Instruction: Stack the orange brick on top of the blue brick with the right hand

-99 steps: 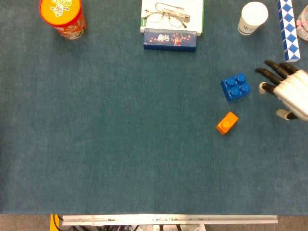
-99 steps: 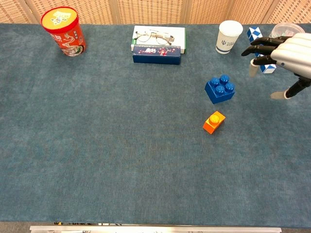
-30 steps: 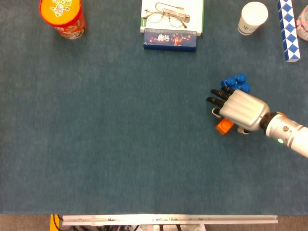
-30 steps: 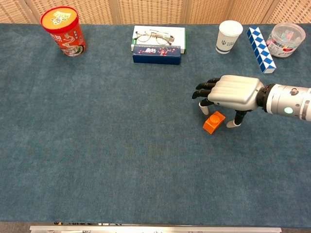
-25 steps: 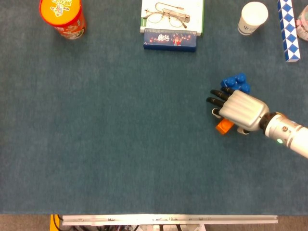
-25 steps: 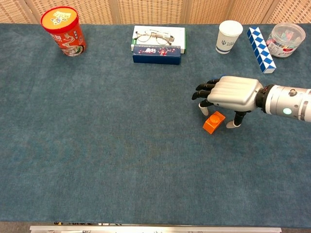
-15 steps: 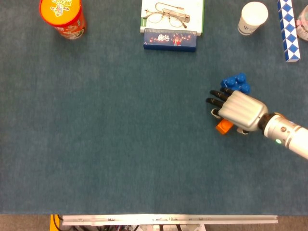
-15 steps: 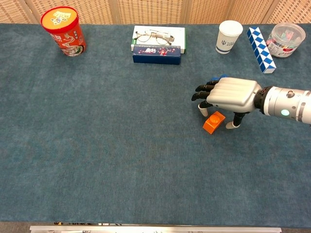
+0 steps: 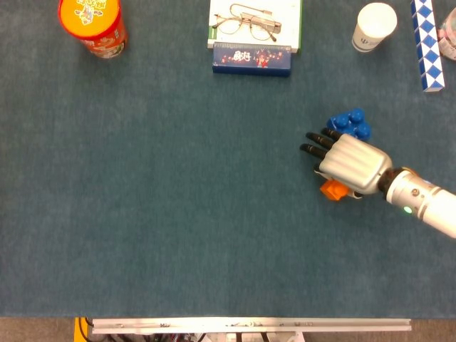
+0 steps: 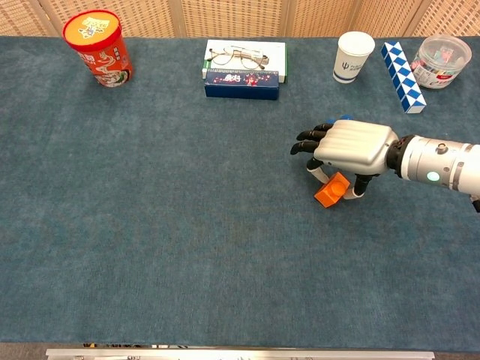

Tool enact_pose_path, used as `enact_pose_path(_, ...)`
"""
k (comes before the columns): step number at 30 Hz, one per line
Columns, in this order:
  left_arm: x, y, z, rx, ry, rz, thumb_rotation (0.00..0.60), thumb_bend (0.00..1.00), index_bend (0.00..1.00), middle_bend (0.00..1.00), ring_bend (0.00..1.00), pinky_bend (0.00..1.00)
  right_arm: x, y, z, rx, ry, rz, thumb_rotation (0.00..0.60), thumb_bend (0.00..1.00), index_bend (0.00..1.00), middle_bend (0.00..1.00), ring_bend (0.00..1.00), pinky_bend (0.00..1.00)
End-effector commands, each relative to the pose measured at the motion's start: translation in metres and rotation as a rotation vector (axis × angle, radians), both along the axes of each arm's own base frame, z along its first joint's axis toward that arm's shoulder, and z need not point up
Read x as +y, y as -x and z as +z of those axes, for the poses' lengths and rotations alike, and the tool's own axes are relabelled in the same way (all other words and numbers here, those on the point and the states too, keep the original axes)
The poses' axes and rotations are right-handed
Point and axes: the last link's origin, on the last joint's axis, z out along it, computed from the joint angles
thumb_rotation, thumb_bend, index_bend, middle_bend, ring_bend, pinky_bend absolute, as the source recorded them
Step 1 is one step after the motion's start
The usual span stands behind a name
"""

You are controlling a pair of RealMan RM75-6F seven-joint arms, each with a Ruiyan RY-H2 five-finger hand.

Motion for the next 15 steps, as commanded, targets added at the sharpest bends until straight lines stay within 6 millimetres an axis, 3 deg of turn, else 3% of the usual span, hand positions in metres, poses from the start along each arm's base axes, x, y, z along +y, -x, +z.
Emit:
enact_pose_path(1, 0.0, 0.0, 0.0, 0.0, -0.001, -0.001, 0.6, 0.0, 0.46, 0.46, 0.38, 0.52, 0.0, 0.0, 0.0, -0.002, 0.003, 0.001, 0.6, 0.14, 0.59, 0.14, 0.02, 0.14)
enact_pose_path(8, 0.0, 0.0, 0.003, 0.001, -0.013, 0.002, 0.6, 0.0, 0.46, 0.46, 0.38, 0.52, 0.003, -0.003, 0.009, -0.036, 0.023, -0.006, 0.6, 0.14, 0.6, 0.14, 0.02, 0.14)
enact_pose_path(15, 0.0, 0.002, 0.005, 0.004, -0.018, 0.012, 0.6, 0.0, 0.46, 0.46, 0.38, 0.52, 0.001, -0.02, 0.031, -0.134, 0.066, -0.032, 0.6, 0.14, 0.6, 0.14, 0.02, 0.14)
